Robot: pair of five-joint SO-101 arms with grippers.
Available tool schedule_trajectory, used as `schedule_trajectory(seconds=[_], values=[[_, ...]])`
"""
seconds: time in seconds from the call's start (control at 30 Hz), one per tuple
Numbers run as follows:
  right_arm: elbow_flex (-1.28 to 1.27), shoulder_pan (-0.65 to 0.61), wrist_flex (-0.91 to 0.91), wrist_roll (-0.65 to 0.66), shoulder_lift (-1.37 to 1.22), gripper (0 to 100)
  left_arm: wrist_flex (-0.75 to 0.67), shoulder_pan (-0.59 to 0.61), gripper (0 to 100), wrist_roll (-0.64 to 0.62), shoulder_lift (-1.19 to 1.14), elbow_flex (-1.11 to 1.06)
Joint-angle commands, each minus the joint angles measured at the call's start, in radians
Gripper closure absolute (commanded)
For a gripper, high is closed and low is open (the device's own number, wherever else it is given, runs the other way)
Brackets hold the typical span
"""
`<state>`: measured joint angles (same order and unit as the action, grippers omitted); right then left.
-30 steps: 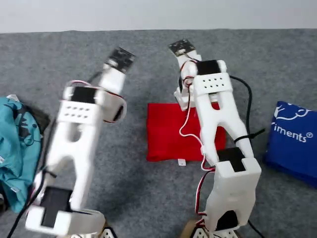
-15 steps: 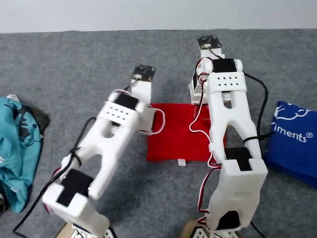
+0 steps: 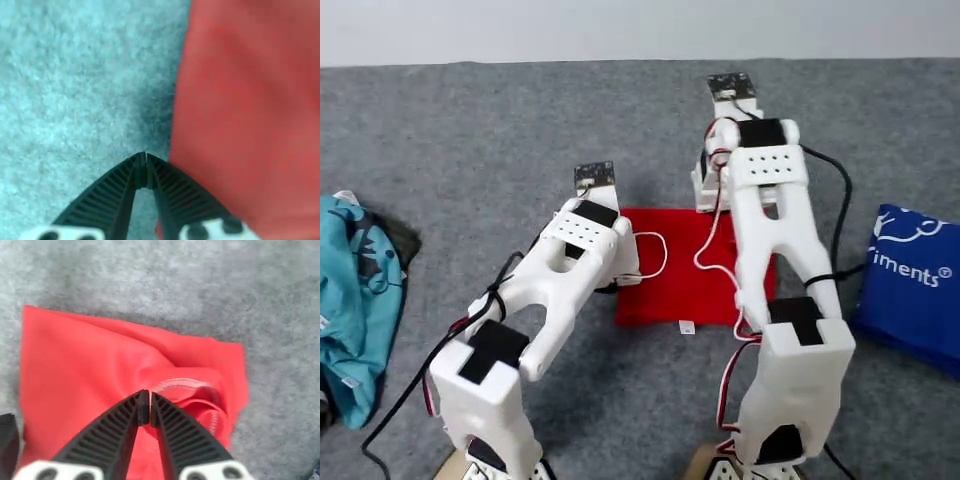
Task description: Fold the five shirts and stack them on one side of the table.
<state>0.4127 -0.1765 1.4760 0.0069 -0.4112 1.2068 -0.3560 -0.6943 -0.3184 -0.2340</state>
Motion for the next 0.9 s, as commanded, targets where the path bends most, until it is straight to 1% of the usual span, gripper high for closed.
schedule_trajectory(seconds=[0.0, 0.07, 0.13, 0.27, 0.47, 0.67, 0.8, 0.87], values=[[0.058, -0.041, -0.010, -0.109, 0.001, 99.0, -0.008, -0.008, 99, -0.023, 0.000, 0.008], [0.058, -0.053, -0.015, -0.186, -0.021, 99.0, -0.008, -0.008, 99, -0.023, -0.006, 0.013], [0.058, -0.054, -0.025, -0.221, -0.058, 99.0, -0.006, -0.009, 99, -0.023, -0.012, 0.024], [0.058, -0.044, -0.061, -0.222, -0.142, 99.0, -0.020, -0.009, 99, -0.023, -0.012, 0.028], [0.060, 0.065, -0.117, -0.219, -0.203, 99.0, -0.035, -0.009, 100, -0.023, -0.012, 0.028], [0.060, 0.153, -0.117, -0.121, -0.173, 99.0, -0.035, -0.009, 100, -0.023, -0.014, 0.025], [0.060, 0.176, -0.114, -0.086, -0.120, 99.0, -0.029, -0.035, 100, -0.021, -0.041, 0.035], [0.060, 0.186, -0.111, -0.055, -0.097, 99.0, 0.006, -0.041, 100, -0.021, -0.072, 0.076]])
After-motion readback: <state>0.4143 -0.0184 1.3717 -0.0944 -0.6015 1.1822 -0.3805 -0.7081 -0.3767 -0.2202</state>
